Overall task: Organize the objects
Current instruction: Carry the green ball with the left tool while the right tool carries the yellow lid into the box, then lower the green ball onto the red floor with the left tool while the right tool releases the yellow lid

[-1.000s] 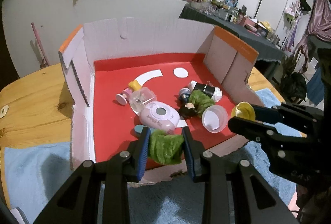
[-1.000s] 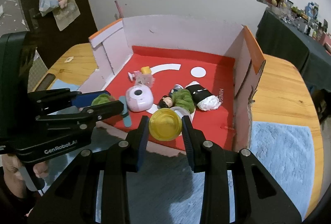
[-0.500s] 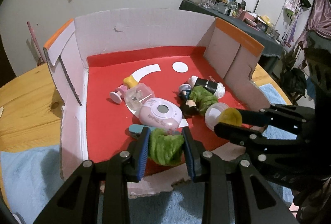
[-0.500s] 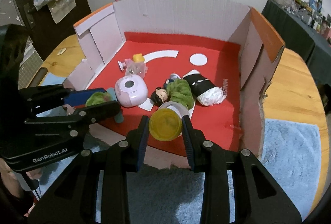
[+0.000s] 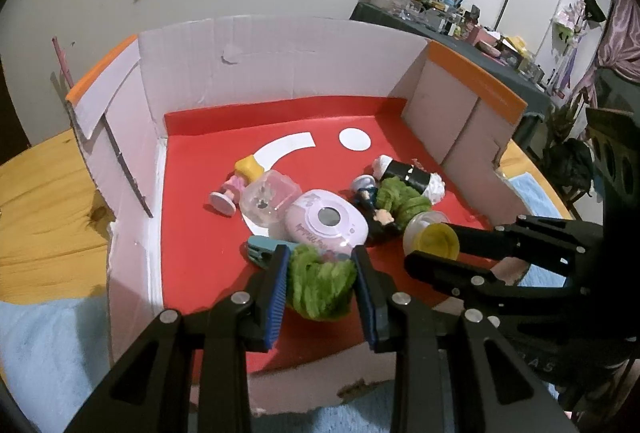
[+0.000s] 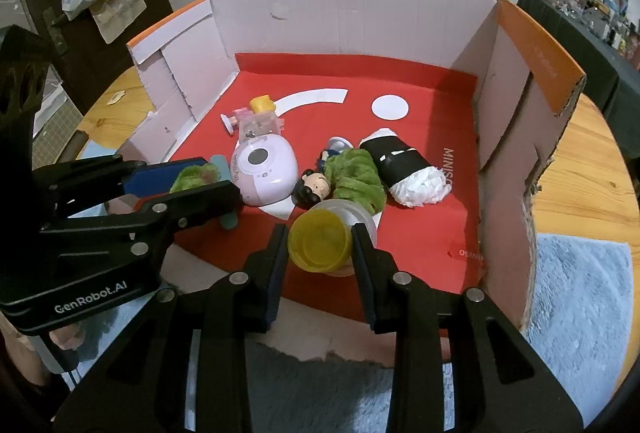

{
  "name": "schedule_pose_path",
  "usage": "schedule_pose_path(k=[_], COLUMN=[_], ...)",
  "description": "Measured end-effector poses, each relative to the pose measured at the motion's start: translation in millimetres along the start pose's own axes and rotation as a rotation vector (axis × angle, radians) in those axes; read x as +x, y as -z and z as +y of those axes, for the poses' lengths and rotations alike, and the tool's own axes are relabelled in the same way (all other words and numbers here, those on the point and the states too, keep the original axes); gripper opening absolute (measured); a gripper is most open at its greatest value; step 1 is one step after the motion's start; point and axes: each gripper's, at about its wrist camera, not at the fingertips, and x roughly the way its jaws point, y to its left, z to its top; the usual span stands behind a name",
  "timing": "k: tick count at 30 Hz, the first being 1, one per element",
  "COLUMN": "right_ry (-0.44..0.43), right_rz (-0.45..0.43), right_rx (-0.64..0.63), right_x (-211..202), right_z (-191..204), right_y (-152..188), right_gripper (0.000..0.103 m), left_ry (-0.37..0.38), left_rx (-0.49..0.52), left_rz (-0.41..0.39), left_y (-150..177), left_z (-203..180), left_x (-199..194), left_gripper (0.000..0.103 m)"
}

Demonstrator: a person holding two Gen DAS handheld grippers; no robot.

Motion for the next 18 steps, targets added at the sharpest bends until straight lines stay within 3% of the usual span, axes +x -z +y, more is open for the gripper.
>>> schedule_pose_path(k=[18], right_ry=[0.040], right_rz=[-0.025], right_rx=[0.022], right_x=[7], right_z=[-13], right_y=[-9], right_gripper=[0.030], left_ry=[-0.027], left_rx=[-0.017], left_rz=[-0.015], left_y=[-7], left_z=[7], left_x=[9], left_gripper=[0.033])
